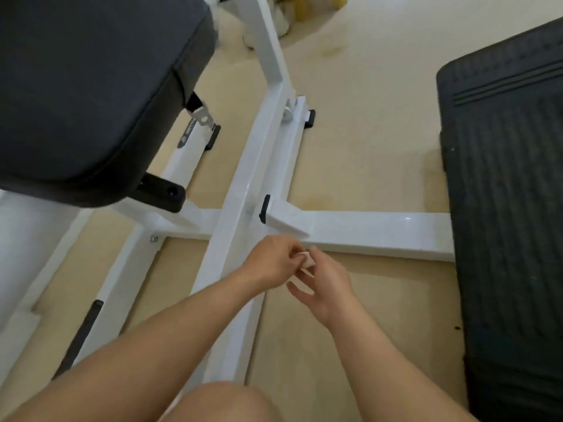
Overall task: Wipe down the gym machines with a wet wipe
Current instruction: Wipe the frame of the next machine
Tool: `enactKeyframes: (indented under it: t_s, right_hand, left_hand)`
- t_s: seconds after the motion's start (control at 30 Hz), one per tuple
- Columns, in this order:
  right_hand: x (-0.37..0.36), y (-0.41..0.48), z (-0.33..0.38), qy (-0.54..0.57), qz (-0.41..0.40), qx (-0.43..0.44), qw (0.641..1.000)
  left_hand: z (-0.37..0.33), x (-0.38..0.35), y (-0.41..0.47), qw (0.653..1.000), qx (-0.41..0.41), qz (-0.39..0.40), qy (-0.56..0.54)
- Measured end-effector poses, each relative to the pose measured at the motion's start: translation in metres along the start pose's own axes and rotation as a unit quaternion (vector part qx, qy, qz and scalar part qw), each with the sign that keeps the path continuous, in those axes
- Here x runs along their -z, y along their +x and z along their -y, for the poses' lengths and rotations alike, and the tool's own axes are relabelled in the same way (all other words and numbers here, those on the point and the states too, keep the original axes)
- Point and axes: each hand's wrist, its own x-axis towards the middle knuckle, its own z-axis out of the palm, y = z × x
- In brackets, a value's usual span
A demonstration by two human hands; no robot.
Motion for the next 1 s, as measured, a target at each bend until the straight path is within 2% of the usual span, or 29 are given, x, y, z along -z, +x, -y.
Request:
enactKeyframes:
  t_s: [0.07, 0.17, 0.27, 0.33, 0.37, 0.43, 0.53, 0.63, 0.73, 0.8, 0.87, 0.93, 1.0]
  right_hand:
    - [-0.008, 0.003, 0.018, -0.002, -0.052, 0.072, 0.996]
    - [-0.008, 0.009, 0.041, -0.084, -0.131, 0.167, 0.974]
    - [0.008, 0.014, 0.063, -0.131, -0.11, 0.206, 0.963]
    - [0.027, 0.014, 0.069, -0.148, -0.055, 0.223, 0.962]
    - [0.038, 0.012, 0.069, -0.175, -0.024, 0.227, 0.958]
    - [0.056, 0.01, 0.068, -0.251, -0.009, 0.222, 0.942]
    - [0.067, 0.015, 0.063, -0.292, -0.067, 0.191, 0.935]
    - [0.061, 0.02, 0.064, -0.225, -0.046, 0.148, 0.962]
    - [0.053, 0.033, 0.066, -0.119, 0.063, 0.107, 0.985]
    - [0.049, 0.039, 0.065, -0.063, 0.07, 0.104, 0.99]
    - [0.047, 0.043, 0.063, -0.05, 0.024, 0.118, 0.991]
    - [0.05, 0.048, 0.06, -0.09, -0.032, 0.139, 0.986]
    - [0.053, 0.052, 0.056, -0.163, -0.091, 0.17, 0.968]
  left_hand:
    - [-0.02, 0.018, -0.001, 1.0, -0.017, -0.01, -0.018]
    - [-0.03, 0.03, 0.0, 0.998, -0.024, -0.042, -0.043]
    - [-0.03, 0.018, 0.016, 0.995, -0.026, -0.078, -0.064]
    - [-0.029, 0.009, 0.03, 0.985, -0.002, -0.074, -0.157]
    - [-0.029, 0.007, 0.036, 0.979, 0.003, -0.064, -0.192]
    - [-0.029, -0.001, 0.051, 0.981, -0.01, -0.061, -0.182]
    - [-0.024, -0.009, 0.067, 0.985, 0.01, -0.098, -0.139]
    - [-0.022, -0.009, 0.075, 0.987, -0.001, -0.048, -0.156]
    - [-0.025, -0.011, 0.075, 0.971, -0.027, 0.024, -0.235]
    - [-0.025, -0.01, 0.074, 0.966, -0.017, -0.011, -0.258]
    - [-0.023, -0.009, 0.077, 0.969, 0.004, -0.089, -0.232]
    - [-0.02, -0.009, 0.08, 0.973, 0.004, -0.159, -0.166]
    - [-0.014, -0.013, 0.083, 0.973, -0.03, -0.219, -0.062]
